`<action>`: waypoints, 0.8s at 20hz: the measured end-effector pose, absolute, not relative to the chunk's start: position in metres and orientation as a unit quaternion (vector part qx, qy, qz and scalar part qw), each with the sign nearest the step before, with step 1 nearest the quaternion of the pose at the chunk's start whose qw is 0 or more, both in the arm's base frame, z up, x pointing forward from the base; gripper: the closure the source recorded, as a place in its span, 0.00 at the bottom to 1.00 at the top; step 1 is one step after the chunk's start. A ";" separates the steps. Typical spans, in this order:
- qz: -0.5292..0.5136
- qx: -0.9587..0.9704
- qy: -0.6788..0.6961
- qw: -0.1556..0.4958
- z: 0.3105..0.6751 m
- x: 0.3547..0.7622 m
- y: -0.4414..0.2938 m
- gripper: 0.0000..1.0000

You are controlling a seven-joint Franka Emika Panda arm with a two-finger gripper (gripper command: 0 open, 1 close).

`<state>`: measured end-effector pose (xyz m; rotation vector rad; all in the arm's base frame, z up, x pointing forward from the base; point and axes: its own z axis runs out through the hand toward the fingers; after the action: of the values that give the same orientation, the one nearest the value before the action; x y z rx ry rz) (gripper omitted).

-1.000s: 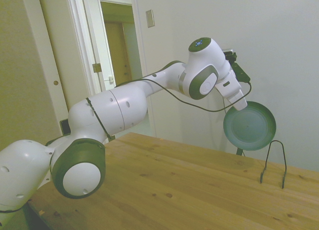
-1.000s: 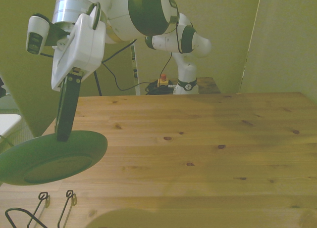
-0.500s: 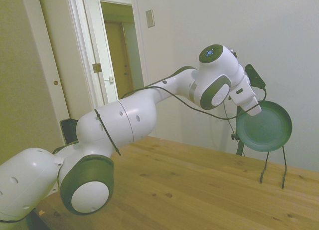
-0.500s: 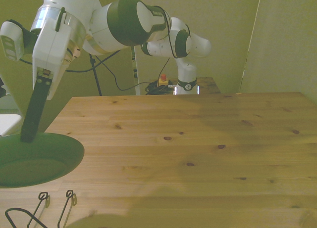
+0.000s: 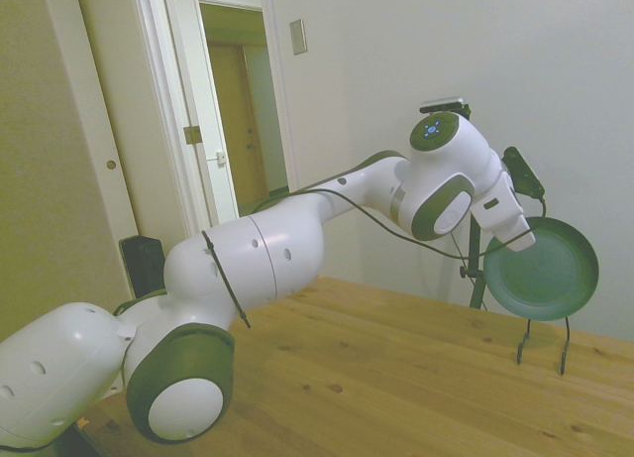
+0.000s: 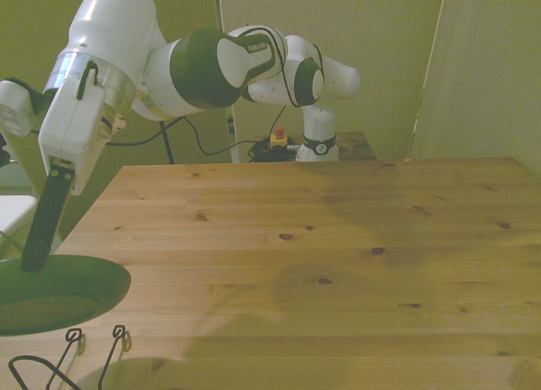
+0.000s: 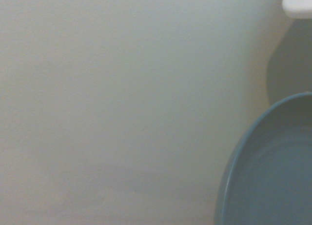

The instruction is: Load the plate

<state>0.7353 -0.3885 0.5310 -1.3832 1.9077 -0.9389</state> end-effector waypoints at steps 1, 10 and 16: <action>-0.354 -0.518 0.719 0.297 0.526 0.735 -0.392 1.00; -0.364 -0.508 0.722 0.297 0.506 0.736 -0.402 1.00; -0.369 -0.496 0.717 0.322 0.496 0.744 -0.394 1.00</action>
<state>0.7436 -0.3937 0.4963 -1.3022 1.8820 -0.9685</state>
